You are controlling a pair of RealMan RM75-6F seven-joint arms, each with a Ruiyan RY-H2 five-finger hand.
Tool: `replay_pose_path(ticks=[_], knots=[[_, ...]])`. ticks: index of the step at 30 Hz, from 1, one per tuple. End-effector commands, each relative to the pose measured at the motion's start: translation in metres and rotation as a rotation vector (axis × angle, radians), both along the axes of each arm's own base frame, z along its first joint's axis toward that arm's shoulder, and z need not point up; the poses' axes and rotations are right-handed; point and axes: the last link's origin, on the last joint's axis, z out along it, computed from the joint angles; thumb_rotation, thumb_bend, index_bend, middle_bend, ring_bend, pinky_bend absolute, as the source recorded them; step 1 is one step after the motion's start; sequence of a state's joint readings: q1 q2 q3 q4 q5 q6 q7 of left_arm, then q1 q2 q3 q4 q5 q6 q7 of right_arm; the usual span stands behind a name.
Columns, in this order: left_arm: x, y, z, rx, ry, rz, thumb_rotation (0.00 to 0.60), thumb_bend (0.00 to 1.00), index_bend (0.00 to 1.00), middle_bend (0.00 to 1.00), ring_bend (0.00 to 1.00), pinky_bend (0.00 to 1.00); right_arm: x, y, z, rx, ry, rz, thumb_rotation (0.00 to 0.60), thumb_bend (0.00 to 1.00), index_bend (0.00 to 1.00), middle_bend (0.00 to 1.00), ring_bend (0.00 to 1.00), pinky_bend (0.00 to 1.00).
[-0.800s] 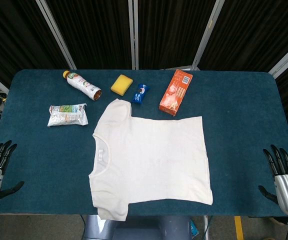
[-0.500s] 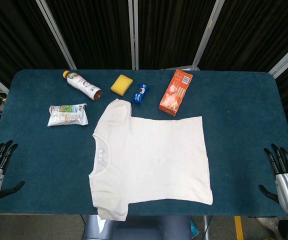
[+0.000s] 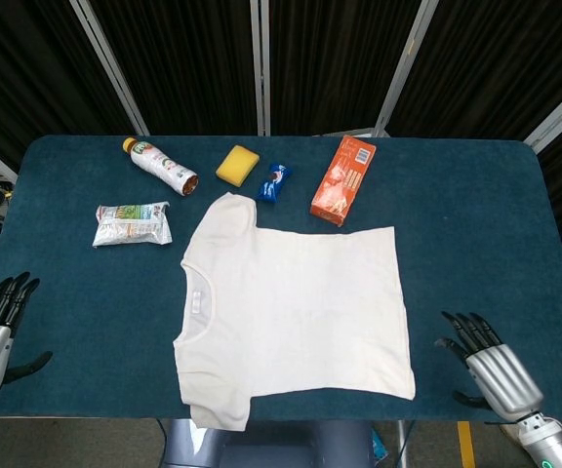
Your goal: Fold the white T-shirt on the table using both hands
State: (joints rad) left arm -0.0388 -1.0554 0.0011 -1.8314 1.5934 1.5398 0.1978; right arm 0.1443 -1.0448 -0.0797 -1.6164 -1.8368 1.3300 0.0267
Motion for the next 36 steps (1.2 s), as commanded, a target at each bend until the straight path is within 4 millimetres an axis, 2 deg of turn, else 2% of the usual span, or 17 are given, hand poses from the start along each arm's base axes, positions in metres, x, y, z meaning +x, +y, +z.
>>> replay_pose_path(ticks=[1,7,16,36], knots=[[0.000,0.000,-0.003,-0.005,0.014,-0.001,0.600,0.02,0.00,0.00,0.00,0.00,-0.008,-0.005,-0.028,0.120,0.023,0.075,0.600,0.03,0.38,0.00,0.00,0.00],[-0.003,0.002,-0.006,-0.009,0.021,0.013,0.600,0.02,0.00,0.00,0.00,0.00,-0.012,-0.008,-0.050,0.177,0.022,0.104,0.600,0.13,0.42,0.00,0.00,0.00],[-0.003,0.002,-0.008,-0.016,0.021,0.016,0.600,0.02,0.00,0.00,0.00,0.00,-0.011,-0.005,-0.086,0.229,0.035,0.174,0.600,0.15,0.48,0.00,0.00,0.00],[-0.004,0.003,-0.008,-0.025,0.014,0.023,0.600,0.02,0.00,0.00,0.00,0.00,-0.013,-0.005,-0.115,0.201,0.078,0.232,0.600,0.15,0.48,0.00,0.00,0.00]])
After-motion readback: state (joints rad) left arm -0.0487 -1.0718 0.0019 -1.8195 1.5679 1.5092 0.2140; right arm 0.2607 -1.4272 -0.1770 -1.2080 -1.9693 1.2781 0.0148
